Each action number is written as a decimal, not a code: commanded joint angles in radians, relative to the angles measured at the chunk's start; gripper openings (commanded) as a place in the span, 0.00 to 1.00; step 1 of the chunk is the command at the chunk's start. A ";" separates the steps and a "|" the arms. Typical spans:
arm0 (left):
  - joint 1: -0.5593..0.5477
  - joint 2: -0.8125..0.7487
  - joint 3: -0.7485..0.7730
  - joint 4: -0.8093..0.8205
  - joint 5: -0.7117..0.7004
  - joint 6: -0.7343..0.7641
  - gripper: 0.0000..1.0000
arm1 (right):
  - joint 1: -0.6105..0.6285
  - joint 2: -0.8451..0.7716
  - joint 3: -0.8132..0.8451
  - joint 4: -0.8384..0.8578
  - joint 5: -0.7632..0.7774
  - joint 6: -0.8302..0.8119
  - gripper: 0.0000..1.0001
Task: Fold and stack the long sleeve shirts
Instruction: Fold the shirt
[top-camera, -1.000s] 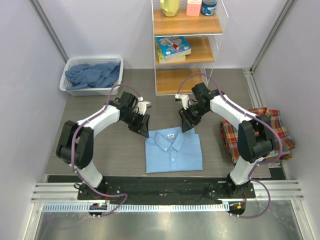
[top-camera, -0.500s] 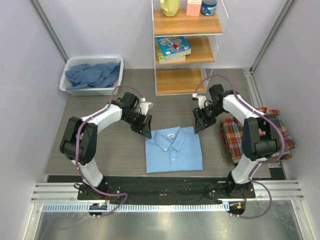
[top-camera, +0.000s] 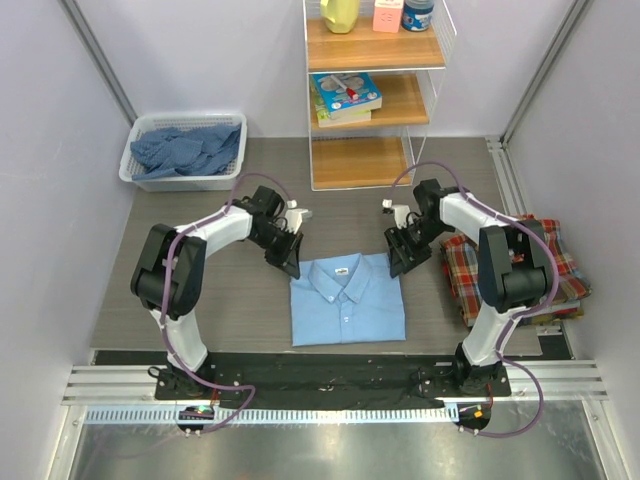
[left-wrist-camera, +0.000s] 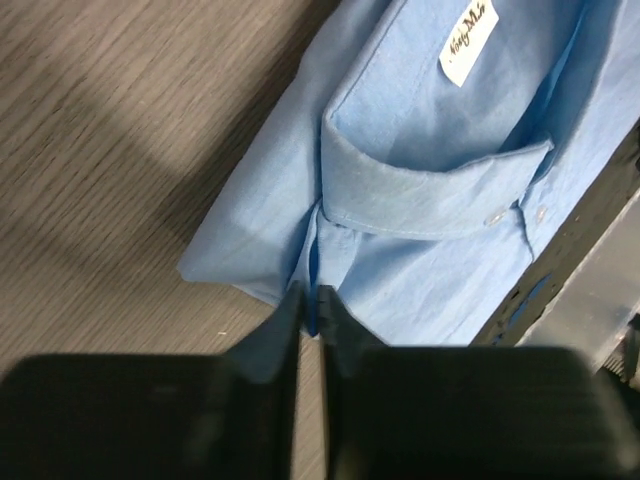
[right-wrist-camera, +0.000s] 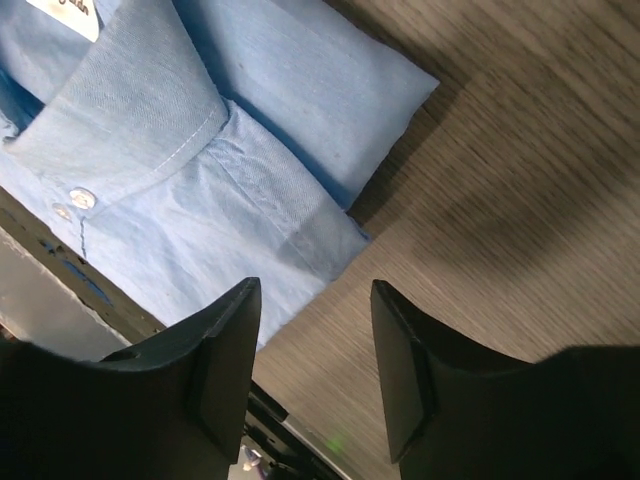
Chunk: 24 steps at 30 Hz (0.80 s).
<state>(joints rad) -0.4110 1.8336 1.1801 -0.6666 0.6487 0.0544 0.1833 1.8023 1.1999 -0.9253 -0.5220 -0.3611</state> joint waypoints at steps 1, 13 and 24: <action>0.014 -0.020 0.029 0.019 -0.023 -0.001 0.00 | 0.002 0.015 0.018 0.025 0.014 -0.002 0.48; 0.049 -0.082 -0.010 0.016 -0.021 0.004 0.00 | 0.004 -0.043 0.069 0.036 -0.053 0.010 0.01; 0.047 -0.066 -0.002 0.015 -0.029 0.018 0.00 | 0.004 0.009 0.020 0.094 0.005 -0.004 0.61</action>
<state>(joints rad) -0.3660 1.7824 1.1698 -0.6624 0.6216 0.0578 0.1833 1.8015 1.2167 -0.8696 -0.5213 -0.3668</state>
